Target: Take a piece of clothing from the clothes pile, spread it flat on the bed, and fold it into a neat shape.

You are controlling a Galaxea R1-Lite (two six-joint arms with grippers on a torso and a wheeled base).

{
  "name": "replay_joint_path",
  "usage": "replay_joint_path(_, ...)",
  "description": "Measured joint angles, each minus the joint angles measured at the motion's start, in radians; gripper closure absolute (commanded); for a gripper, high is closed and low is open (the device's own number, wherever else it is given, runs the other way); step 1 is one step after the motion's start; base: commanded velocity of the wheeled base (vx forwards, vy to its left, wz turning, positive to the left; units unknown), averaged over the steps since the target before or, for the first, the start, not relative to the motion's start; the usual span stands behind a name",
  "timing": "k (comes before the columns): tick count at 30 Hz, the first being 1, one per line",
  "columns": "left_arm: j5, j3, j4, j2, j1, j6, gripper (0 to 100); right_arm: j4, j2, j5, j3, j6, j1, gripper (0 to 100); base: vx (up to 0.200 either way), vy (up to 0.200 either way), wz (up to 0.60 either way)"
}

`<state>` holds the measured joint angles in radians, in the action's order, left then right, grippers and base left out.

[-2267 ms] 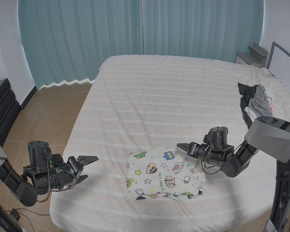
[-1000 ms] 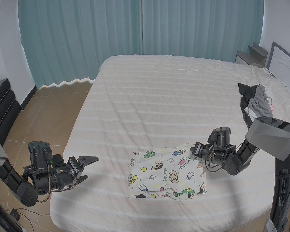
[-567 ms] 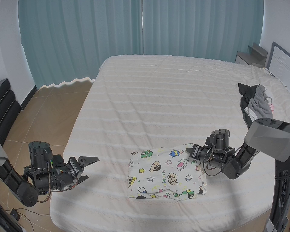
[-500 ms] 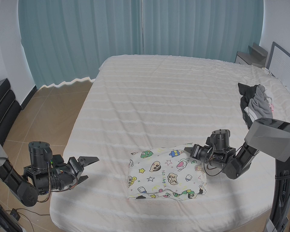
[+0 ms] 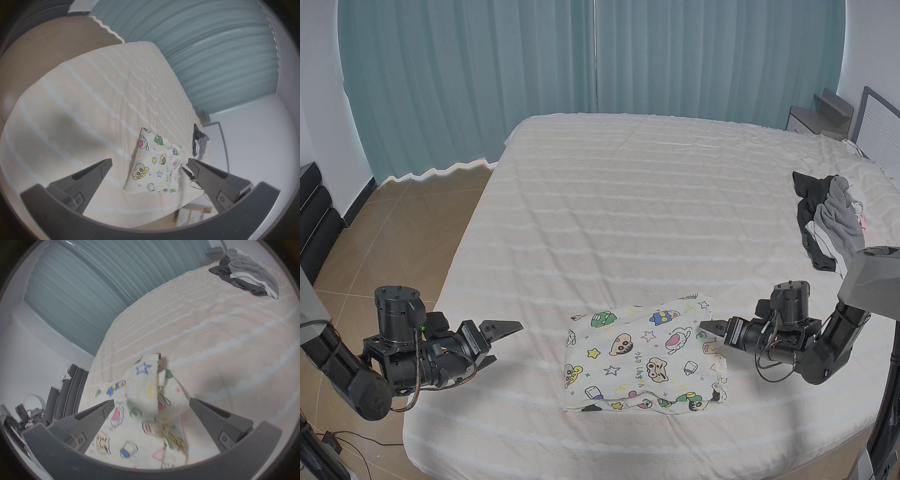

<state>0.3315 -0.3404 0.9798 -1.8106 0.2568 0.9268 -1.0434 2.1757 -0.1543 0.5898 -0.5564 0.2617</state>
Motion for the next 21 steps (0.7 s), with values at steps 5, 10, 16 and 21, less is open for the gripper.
replay_joint_path(5, -0.003, -0.077, -0.016, -0.107, 0.021, -0.164, 0, -0.084, -0.019, -0.054, -0.120, 0.053, -0.014, 0, 0.000, 0.000, 0.00)
replay_joint_path(10, -0.005, -0.220, -0.123, -0.227, 0.042, -0.226, 0, -0.171, 0.006, -0.087, -0.188, 0.074, -0.009, 0, 0.000, 0.000, 0.00)
replay_joint_path(16, -0.006, -0.394, -0.214, -0.347, 0.079, -0.251, 0, -0.210, 0.048, -0.130, -0.212, 0.081, 0.015, 0, 0.000, 0.000, 0.00)
replay_joint_path(21, -0.007, -0.487, -0.232, -0.433, 0.126, -0.253, 0, -0.206, 0.079, -0.151, -0.187, 0.079, 0.037, 0, 0.000, 0.000, 0.00)
